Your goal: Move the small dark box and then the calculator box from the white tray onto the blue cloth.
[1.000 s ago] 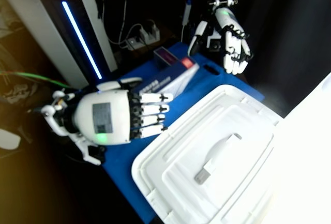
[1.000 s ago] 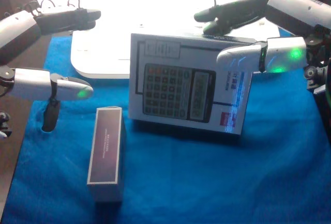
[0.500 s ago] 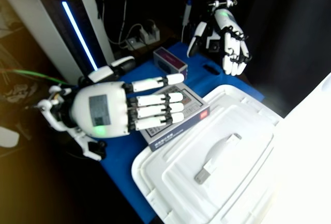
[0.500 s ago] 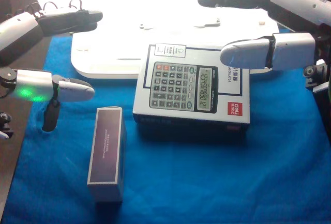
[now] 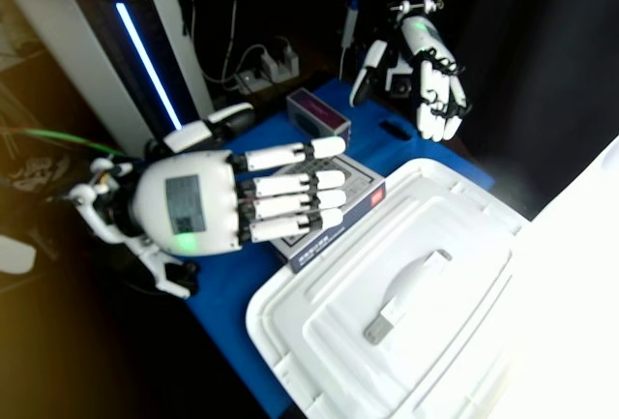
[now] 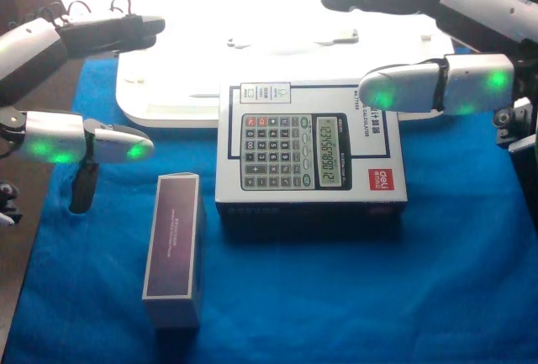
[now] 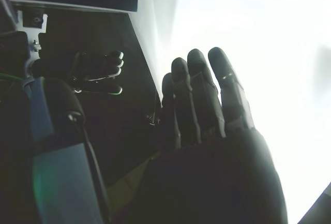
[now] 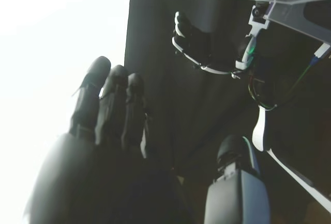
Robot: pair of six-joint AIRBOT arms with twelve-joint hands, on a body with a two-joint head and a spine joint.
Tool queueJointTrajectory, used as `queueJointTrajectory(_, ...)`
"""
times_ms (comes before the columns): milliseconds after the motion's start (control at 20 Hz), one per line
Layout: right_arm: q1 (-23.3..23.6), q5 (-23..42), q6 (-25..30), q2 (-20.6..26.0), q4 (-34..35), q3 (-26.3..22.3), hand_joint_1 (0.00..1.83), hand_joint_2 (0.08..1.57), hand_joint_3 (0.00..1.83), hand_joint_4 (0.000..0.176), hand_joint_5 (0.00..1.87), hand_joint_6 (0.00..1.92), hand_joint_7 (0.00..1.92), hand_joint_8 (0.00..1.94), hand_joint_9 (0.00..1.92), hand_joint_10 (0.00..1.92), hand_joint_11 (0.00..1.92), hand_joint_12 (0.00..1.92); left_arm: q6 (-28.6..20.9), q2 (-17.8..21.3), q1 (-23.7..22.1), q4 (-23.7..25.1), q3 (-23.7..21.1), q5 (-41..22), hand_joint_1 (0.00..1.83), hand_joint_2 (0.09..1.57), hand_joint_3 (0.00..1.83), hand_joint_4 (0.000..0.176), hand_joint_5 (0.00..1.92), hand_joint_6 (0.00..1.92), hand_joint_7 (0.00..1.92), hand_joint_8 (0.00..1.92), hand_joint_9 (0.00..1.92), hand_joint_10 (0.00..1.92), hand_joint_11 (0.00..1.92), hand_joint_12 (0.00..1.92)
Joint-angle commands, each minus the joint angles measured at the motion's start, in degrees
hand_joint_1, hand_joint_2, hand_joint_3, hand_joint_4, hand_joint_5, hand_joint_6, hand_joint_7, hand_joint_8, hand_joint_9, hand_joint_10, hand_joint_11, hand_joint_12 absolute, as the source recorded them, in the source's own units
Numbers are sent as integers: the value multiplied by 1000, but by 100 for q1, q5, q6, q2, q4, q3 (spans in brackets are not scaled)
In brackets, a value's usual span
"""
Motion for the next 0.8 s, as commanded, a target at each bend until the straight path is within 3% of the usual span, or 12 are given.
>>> queueJointTrajectory(0,34,647,52,28,263,-6,346,953,0,99,165,2,391,0,330,1,20,654,-40,-26,-29,-166,23,-726,915,872,4,0,361,0,484,4,431,4,76,762)
queueJointTrajectory(100,-22,647,52,38,348,-15,324,952,0,96,142,0,351,0,307,0,15,655,-42,-25,-3,-220,15,-787,923,857,0,0,366,2,485,3,430,3,76,760)
queueJointTrajectory(150,-41,648,52,71,395,-17,284,930,0,115,127,1,318,0,262,0,3,652,-41,-12,46,-312,7,-870,895,842,0,0,366,1,487,3,448,9,86,754)
queueJointTrajectory(250,-41,659,52,178,433,-26,270,921,0,103,117,0,313,0,260,1,11,658,-38,22,243,-605,-3,-1133,899,855,0,0,339,0,464,0,428,1,70,748)
queueJointTrajectory(300,-41,771,47,266,507,-26,228,956,0,79,103,0,282,0,276,2,1,702,-35,59,426,-868,-15,-1375,857,855,0,0,320,0,460,0,430,3,60,747)
queueJointTrajectory(350,-41,834,34,315,560,-28,224,962,0,88,111,2,276,0,259,2,0,673,-34,88,482,-973,-32,-1472,832,846,0,0,304,0,462,1,433,4,50,744)
queueJointTrajectory(400,-44,945,-71,470,693,-93,206,948,0,140,113,8,276,3,221,3,0,612,13,185,541,-1110,-111,-1679,805,862,3,22,216,0,399,0,366,0,6,695)
queueJointTrajectory(450,-46,987,-154,542,748,-150,308,938,0,136,116,6,207,0,192,0,0,599,76,231,545,-1144,-157,-1748,813,869,4,64,174,2,331,1,312,0,0,612)
queueJointTrajectory(550,-111,1238,-518,869,1045,-411,363,912,0,137,92,2,189,0,172,0,0,594,305,443,547,-1240,-356,-2056,819,878,5,79,135,2,292,1,277,0,0,535)
queueJointTrajectory(600,-132,1375,-548,956,1113,-447,453,908,0,122,60,0,176,0,176,2,0,638,310,521,547,-1261,-401,-2216,809,864,0,115,117,1,258,2,244,2,0,443)
queueJointTrajectory(700,-133,1612,-575,1079,1179,-488,528,886,1,114,33,0,182,0,190,0,0,705,350,673,551,-1325,-500,-2563,789,883,4,149,101,4,220,2,191,0,0,287)
queueJointTrajectory(750,-133,1756,-663,1147,1258,-540,573,863,0,116,19,0,151,0,172,0,0,626,434,770,552,-1366,-580,-2772,723,907,12,106,40,0,200,0,187,0,14,282)
